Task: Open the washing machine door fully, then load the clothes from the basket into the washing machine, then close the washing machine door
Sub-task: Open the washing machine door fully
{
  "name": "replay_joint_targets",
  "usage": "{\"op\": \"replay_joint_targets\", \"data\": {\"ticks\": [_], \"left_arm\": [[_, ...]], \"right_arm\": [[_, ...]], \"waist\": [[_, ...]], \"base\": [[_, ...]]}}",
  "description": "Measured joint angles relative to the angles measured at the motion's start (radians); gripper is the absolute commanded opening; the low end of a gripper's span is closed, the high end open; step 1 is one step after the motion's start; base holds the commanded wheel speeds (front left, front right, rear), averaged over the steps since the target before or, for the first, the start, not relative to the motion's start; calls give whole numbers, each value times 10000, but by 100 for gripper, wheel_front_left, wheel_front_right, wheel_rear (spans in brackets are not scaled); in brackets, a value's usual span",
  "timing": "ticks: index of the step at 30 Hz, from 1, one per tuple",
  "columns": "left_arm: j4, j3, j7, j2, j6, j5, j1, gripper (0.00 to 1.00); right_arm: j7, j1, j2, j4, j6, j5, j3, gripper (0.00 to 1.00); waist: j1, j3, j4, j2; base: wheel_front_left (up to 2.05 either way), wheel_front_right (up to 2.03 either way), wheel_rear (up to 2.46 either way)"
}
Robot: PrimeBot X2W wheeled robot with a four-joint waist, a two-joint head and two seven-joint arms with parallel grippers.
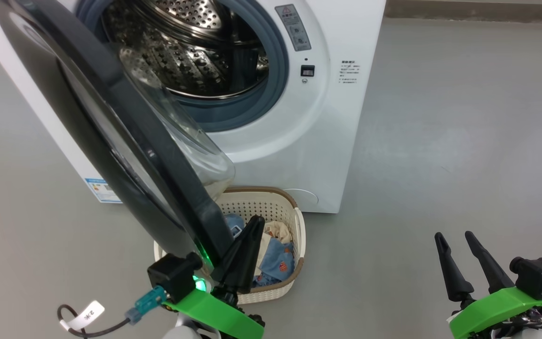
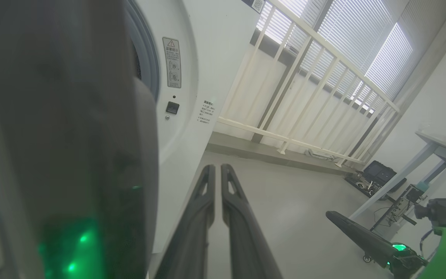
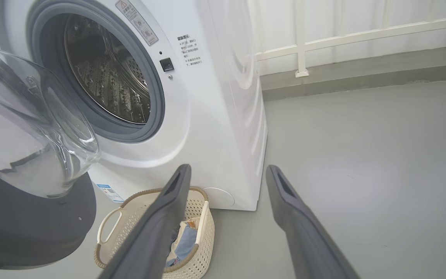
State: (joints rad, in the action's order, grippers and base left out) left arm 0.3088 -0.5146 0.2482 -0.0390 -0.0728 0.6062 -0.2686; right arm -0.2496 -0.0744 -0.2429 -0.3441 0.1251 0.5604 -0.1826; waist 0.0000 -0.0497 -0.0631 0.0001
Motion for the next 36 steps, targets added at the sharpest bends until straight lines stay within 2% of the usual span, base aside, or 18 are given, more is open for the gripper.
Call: {"op": "replay_joint_targets", "data": {"ticks": [19, 36], "left_arm": [[15, 31, -2, 219, -56, -288, 166, 0], [125, 96, 27, 171, 48, -809, 525, 0]], "right_arm": [[0, -2, -100, 105, 0, -2, 35, 100], [0, 6, -125, 171, 0, -63, 244, 100]], "waist": [[-1, 129, -881, 0], [0, 213, -2221, 0]], "base": [[0, 0, 0], [0, 0, 0]]}}
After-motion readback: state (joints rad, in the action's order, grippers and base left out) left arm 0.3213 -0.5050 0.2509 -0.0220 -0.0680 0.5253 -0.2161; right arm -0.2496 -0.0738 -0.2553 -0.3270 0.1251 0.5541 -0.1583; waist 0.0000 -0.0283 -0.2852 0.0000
